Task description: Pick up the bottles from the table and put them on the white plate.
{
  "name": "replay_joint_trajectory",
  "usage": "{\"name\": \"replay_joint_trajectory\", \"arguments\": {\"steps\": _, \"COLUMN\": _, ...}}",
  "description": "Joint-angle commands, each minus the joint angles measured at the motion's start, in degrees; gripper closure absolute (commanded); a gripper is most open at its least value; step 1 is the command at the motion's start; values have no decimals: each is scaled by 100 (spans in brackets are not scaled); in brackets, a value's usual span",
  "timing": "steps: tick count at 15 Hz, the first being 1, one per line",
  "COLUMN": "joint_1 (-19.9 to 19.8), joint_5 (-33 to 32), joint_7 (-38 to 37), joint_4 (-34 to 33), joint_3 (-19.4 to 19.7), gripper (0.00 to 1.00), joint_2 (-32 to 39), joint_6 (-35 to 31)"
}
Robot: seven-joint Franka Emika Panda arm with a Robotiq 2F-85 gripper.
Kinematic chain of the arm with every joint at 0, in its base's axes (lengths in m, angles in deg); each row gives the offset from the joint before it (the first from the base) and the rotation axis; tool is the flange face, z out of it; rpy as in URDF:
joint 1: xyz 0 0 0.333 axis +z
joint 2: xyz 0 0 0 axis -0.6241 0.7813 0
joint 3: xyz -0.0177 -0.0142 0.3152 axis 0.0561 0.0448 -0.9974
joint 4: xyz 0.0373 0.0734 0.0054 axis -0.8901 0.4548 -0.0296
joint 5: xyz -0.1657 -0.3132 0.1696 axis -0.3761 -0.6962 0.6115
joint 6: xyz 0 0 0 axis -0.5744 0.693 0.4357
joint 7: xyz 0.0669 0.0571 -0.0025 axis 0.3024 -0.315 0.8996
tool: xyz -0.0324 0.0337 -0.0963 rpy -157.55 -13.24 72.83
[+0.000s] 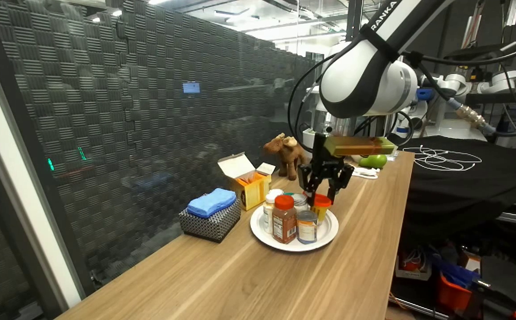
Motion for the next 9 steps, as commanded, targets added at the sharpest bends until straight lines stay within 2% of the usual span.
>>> {"name": "replay_joint_trajectory", "arguments": {"steps": 1, "joint_1": 15, "joint_5": -67, "joint_7": 106, "joint_4": 102, "joint_3": -37, "gripper": 71, "joint_2": -94, "joint_6": -41}}
{"name": "replay_joint_trajectory", "arguments": {"steps": 7, "joint_1": 38, "joint_5": -73, "joint_7": 220, "joint_4": 191, "joint_3": -93, "gripper": 71, "joint_2": 6, "joint_6": -53}}
{"name": "replay_joint_trajectory", "arguments": {"steps": 8, "joint_1": 43, "joint_5": -75, "joint_7": 222, "joint_4": 197, "joint_3": -95, "gripper": 67, "joint_2": 5, "joint_6": -58}}
{"name": "replay_joint_trajectory", "arguments": {"steps": 9, "joint_1": 47, "joint_5": -81, "joint_7": 227, "joint_4": 199, "joint_3": -94, "gripper": 52, "joint_2": 1, "joint_6": -67}}
